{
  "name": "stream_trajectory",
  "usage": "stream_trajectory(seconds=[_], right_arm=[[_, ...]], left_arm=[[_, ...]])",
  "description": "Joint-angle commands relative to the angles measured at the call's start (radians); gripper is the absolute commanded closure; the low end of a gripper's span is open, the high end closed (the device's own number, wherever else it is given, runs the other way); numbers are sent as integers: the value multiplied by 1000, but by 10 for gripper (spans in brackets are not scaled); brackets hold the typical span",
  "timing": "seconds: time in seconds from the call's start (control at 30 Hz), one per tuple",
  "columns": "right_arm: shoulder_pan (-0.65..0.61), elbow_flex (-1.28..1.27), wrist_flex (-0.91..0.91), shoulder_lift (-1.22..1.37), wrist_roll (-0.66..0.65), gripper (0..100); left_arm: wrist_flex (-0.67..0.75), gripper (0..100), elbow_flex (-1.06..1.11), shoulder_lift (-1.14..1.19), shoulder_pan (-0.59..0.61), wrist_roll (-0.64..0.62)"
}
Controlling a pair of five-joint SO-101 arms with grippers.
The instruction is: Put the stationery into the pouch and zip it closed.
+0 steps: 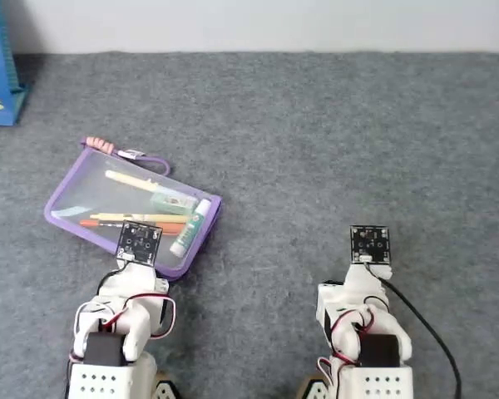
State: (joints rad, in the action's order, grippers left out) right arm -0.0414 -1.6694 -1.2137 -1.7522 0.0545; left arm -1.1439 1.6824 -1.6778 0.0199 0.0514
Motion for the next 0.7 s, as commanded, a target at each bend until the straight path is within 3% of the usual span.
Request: stream_trajectory(seconds=[0.0,0.67], right_arm=[[7,-18,8,4,-9,991],[7,-12,-39,-4,-9,991]], left_arm=[[21,986,-5,-14,5,11],[21,986,-5,-14,2,12]])
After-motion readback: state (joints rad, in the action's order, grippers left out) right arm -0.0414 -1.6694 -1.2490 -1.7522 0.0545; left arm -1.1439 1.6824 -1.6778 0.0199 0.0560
